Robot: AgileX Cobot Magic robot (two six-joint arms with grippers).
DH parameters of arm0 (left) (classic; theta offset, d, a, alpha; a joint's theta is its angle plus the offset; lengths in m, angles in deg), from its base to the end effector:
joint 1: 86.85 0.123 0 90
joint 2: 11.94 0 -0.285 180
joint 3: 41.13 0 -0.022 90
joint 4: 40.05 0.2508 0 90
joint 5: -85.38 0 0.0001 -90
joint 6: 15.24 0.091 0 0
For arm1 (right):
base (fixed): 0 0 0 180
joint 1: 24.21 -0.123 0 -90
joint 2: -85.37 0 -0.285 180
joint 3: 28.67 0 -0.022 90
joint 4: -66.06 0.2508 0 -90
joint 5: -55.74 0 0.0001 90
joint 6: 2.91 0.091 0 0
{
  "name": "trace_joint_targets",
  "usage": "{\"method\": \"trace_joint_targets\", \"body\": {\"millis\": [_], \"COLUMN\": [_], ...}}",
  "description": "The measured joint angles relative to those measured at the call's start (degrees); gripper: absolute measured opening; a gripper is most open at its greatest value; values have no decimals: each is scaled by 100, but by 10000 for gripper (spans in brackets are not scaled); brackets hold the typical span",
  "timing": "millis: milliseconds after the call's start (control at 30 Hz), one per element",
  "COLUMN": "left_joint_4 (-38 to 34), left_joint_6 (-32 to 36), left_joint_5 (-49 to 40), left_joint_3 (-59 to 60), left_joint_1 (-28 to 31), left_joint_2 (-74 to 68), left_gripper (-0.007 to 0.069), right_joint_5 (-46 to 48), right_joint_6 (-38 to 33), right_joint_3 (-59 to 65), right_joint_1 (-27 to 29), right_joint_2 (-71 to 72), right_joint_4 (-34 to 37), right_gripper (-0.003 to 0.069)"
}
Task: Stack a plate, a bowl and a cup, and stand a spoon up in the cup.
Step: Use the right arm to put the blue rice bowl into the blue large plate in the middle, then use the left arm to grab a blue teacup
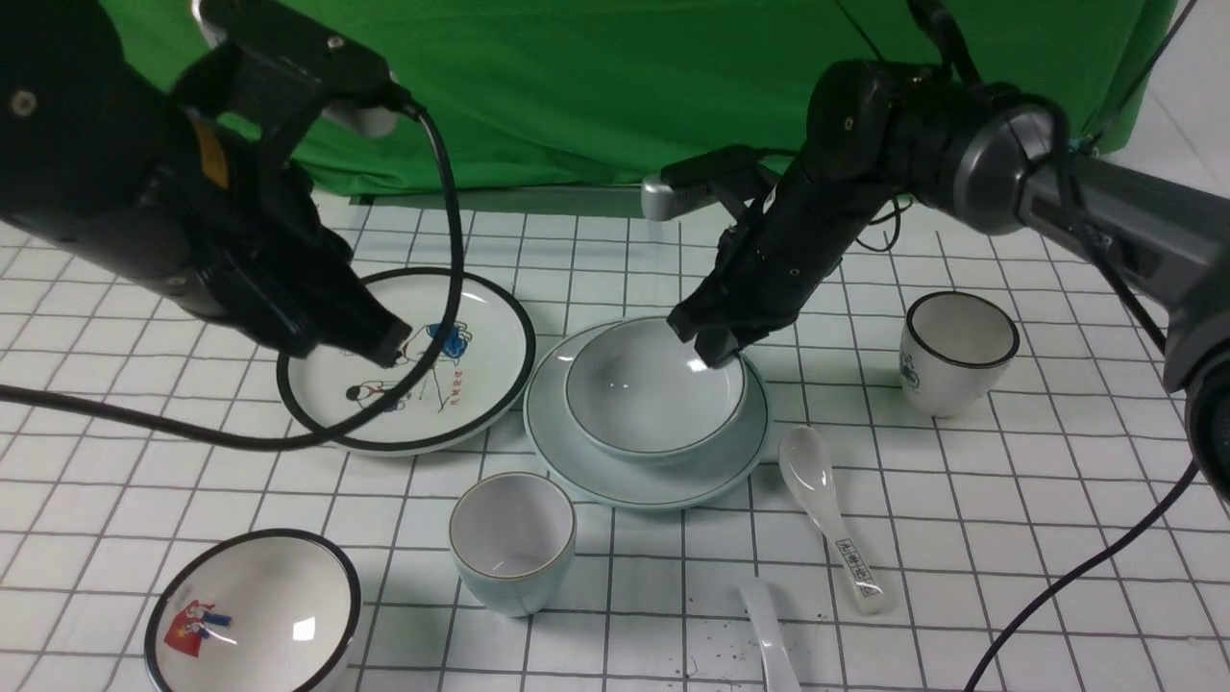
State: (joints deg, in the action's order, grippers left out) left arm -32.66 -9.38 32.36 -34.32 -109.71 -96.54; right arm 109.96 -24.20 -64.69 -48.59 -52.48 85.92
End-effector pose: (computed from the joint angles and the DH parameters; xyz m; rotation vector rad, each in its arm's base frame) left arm 0.2592 -0.0991 0.3491 0.6765 2.4170 0.0400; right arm 0.4442 0.2289 0.2055 -0.8660 2.5579 0.4563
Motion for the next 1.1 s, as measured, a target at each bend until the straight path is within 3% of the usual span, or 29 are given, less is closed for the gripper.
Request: {"method": "trace_joint_targets", "body": {"millis": [233,267,300,333,467,500,667,767,867,933,1000,1033,1067,1100], "left_joint_4": [-214,-385,-411,-598,-1082,-1099,-1280,-1299,-1341,-1387,-1431,-1431,-1448,-1451], "left_joint_6": [0,18,25,104,426,452,508,482,468,468,468,468,468,468], "left_joint_5": [42,37,37,37,-66,-74,-132,-112,-64,4,55,62,69,69], "left_joint_3": [0,0,0,0,0,0,0,0,0,0,0,0,-6,-13], "left_joint_1": [0,0,0,0,0,0,0,0,0,0,0,0,0,0], "left_joint_2": [-189,-274,-295,-383,-684,-700,-1382,-1699,-2107,-2325,-2492,-2521,-2589,-2611], "left_gripper": [1,29,32,66,223,232,460,494,489,446,347,335,225,179], "right_joint_5": [-232,-200,-192,-157,235,298,1337,1444,1500,1528,1533,1533,1533,1533], "right_joint_6": [41,41,41,41,34,34,-96,-96,-96,-96,-96,-96,-96,-96], "right_joint_3": [0,0,0,0,-72,-80,-232,-133,18,61,61,61,61,61], "right_joint_1": [-4,-4,-4,-4,9,9,56,56,91,131,162,170,184,201], "right_joint_2": [-37,-37,-37,-37,60,72,886,1324,1761,1972,2113,2135,2186,2202], "right_joint_4": [0,-6,-6,-6,-69,-68,-644,-1025,-1231,-1281,-1328,-1334,-1340,-1344], "right_gripper": [132,195,214,288,459,468,493,472,444,425,407,403,392,387]}}
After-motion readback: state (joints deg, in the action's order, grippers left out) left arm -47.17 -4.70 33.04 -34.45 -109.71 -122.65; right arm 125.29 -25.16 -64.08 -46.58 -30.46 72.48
